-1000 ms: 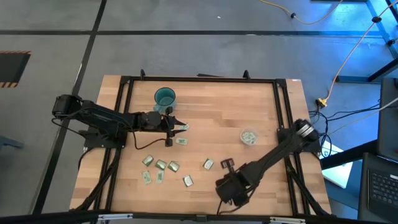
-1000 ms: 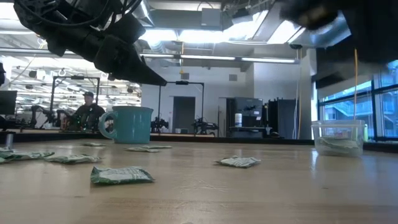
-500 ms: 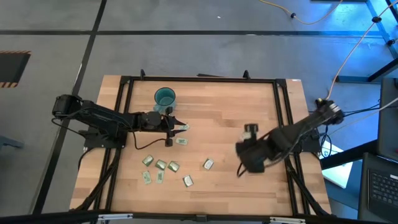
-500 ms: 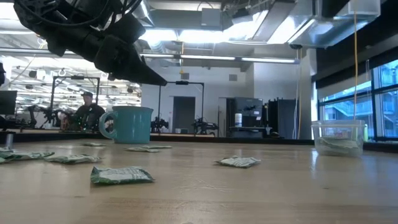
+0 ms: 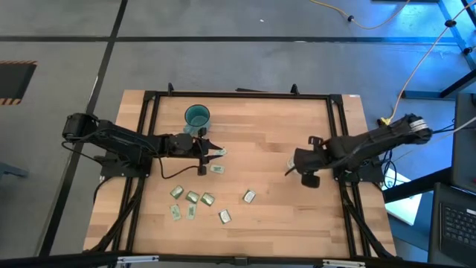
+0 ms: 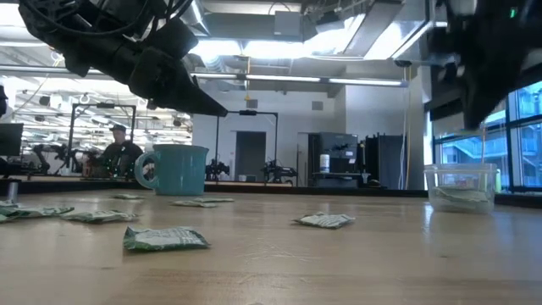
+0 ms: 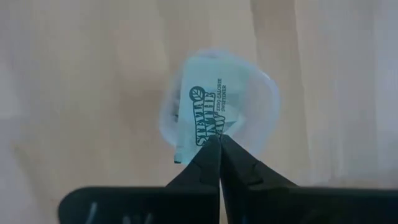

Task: Pick and place Stevia / Truvia into bins
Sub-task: Put the stevia packet into the transparent bin, then put the truvia packet into the transparent bin

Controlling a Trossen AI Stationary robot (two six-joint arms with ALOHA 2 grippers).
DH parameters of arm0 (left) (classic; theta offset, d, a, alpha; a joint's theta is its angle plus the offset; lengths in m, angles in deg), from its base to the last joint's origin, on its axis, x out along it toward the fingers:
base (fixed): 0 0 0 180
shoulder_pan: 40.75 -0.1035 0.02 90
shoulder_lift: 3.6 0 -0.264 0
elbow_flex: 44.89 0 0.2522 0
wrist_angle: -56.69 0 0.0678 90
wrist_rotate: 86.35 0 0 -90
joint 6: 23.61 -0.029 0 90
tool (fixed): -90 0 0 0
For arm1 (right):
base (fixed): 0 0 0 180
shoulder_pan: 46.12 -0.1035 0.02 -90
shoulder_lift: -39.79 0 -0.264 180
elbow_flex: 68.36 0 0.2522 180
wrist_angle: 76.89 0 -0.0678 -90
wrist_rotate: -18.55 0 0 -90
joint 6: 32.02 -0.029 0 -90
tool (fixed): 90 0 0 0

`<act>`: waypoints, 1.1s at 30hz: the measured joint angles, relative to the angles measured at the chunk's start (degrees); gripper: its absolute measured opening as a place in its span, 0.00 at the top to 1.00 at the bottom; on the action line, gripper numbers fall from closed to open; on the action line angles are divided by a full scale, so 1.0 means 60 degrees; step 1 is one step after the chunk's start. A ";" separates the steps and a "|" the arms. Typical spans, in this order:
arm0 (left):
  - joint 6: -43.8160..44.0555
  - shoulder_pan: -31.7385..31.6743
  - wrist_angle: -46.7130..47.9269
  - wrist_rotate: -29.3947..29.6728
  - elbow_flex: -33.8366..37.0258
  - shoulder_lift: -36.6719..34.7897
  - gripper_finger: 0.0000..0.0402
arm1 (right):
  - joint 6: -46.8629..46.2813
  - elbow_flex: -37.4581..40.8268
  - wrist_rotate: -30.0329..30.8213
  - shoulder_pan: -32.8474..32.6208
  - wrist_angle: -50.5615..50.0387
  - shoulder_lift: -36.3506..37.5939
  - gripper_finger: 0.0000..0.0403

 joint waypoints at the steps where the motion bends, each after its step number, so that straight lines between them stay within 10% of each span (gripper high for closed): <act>1: 0.0002 0.0000 -0.0003 0.0001 0.0000 0.0002 0.72 | 0.0082 0.0254 0.0004 0.0169 0.0209 0.0013 1.00; 33: 0.0024 0.0000 -0.0025 0.0000 0.0000 0.0002 0.72 | 0.1063 0.1915 -0.0433 0.1585 0.2180 0.0009 0.84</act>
